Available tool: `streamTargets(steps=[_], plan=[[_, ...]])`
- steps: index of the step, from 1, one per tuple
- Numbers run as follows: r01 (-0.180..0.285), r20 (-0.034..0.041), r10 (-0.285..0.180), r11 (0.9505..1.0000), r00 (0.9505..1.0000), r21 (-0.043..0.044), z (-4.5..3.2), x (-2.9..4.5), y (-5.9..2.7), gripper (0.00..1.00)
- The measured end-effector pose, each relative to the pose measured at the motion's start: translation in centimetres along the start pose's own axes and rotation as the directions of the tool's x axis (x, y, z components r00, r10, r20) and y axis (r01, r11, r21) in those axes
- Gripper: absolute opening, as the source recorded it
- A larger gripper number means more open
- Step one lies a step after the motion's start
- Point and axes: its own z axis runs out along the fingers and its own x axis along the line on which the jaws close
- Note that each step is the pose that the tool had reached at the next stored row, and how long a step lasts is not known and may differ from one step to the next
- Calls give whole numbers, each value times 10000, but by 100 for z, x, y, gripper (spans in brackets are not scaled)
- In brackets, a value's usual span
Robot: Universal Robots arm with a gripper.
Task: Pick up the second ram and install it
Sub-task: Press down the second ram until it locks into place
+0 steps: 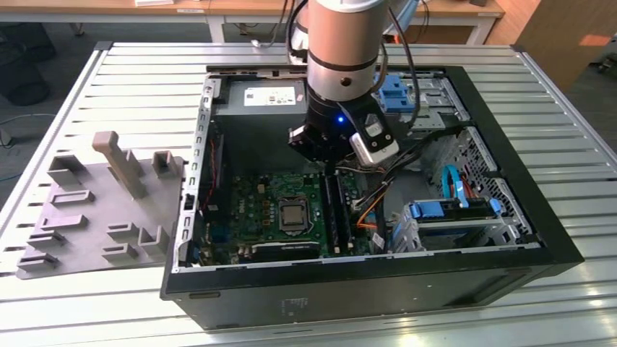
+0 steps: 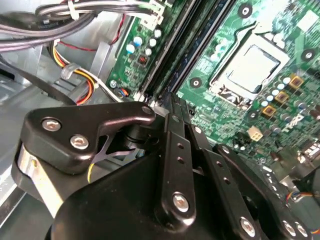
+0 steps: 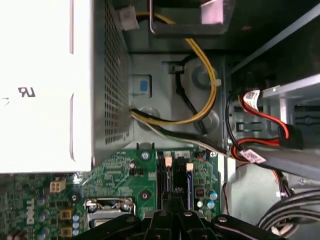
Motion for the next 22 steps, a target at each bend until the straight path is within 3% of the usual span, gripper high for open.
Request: streamTargets(steps=[5,22], plan=[[0,0,0,10000,10000,-1,84,4,34,11],[0,0,0,10000,10000,-1,204,9,39,11]])
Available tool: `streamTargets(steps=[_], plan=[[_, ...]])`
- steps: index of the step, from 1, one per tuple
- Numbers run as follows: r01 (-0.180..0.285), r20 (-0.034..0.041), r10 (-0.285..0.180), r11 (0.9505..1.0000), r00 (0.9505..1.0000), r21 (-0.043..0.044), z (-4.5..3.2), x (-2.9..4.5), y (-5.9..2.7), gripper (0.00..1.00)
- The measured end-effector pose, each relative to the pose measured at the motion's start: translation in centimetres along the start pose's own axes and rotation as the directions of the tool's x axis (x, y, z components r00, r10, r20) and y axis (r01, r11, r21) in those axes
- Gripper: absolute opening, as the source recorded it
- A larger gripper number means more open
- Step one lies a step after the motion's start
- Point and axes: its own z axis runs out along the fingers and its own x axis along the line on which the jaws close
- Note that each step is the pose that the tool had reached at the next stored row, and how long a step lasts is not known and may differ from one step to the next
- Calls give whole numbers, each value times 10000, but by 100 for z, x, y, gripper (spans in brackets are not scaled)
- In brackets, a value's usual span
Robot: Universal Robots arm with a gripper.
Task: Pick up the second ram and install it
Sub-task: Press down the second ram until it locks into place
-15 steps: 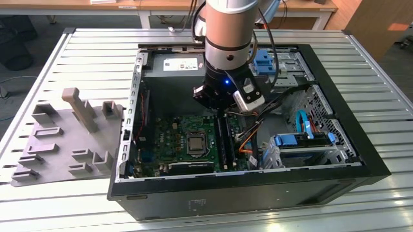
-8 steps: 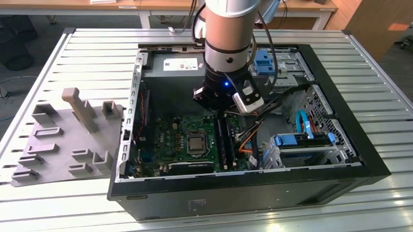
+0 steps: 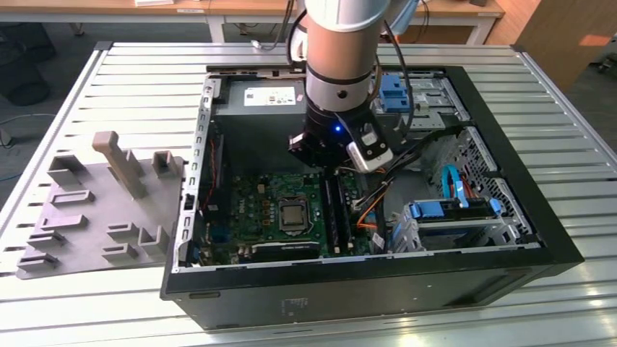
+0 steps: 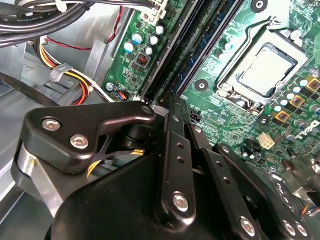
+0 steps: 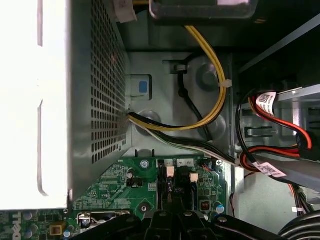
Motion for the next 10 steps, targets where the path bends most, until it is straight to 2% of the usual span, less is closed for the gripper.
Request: streamTargets(steps=[10], plan=[[0,-1,0,10000,10000,-1,37,1,-1,11]])
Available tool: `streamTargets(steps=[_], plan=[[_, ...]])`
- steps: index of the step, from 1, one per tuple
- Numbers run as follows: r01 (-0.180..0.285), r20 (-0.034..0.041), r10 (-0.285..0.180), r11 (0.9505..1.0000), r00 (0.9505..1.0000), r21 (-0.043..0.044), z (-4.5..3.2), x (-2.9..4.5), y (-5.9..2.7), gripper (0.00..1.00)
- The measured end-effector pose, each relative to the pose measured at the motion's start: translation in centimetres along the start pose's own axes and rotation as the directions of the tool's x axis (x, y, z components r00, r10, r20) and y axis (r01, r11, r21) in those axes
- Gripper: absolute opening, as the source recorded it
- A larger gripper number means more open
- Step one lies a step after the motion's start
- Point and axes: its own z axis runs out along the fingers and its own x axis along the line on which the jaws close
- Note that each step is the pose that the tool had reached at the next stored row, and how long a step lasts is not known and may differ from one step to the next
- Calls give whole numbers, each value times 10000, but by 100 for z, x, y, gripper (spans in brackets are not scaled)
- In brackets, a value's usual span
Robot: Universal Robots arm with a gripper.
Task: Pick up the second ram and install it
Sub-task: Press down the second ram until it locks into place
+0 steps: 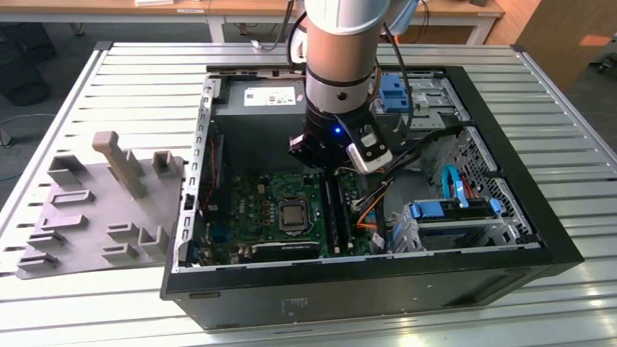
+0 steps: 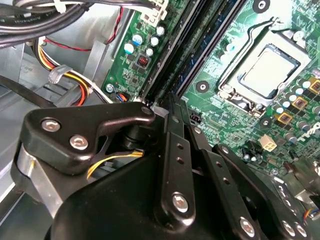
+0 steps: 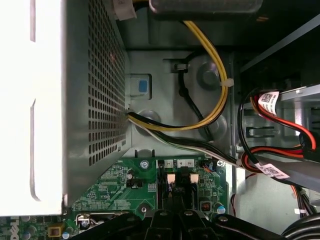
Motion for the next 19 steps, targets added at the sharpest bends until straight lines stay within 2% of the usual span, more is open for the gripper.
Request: streamTargets(steps=[6,11,14,16,19], plan=[[0,3,0,10000,10000,-4,-6,0,0,11],[0,1,0,10000,10000,-2,-136,-5,5,11],[0,2,0,10000,10000,-3,-145,-5,6,11],[1,0,-1,10000,10000,0,-148,-6,-22,11],[0,1,0,10000,10000,-1,-151,-10,-116,11]])
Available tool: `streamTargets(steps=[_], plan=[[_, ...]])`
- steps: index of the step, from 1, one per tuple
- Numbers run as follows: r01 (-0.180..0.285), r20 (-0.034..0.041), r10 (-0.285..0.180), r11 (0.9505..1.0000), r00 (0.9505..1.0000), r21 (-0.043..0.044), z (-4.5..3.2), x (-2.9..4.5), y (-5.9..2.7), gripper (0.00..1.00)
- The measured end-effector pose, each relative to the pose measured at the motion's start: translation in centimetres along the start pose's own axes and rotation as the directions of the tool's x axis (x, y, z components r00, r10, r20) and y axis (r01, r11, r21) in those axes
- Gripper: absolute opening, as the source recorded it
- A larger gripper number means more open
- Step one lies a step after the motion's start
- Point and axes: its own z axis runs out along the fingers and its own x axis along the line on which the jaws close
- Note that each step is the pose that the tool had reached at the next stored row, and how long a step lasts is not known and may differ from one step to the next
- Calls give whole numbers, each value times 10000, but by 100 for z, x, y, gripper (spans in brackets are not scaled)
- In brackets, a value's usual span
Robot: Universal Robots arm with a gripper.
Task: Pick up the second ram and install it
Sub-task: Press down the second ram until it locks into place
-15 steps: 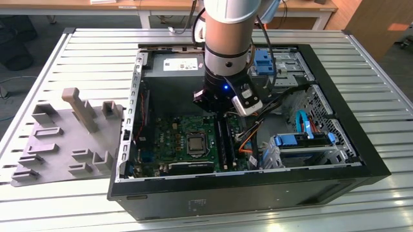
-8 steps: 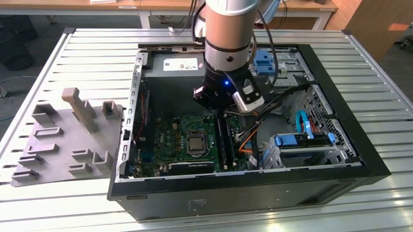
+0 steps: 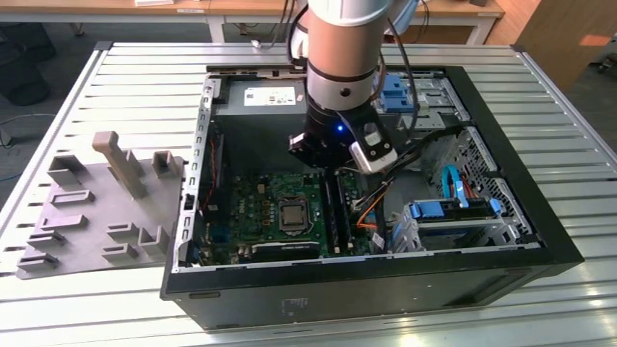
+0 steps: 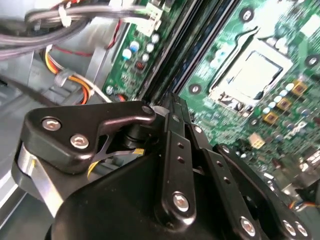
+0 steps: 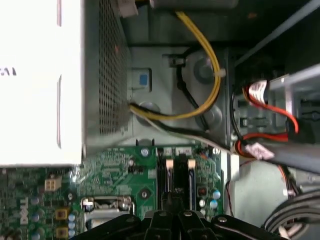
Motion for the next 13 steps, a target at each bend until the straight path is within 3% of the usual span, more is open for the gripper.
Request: streamTargets(steps=[13], plan=[[0,0,0,10000,10000,0,-16,-14,-406,11]])
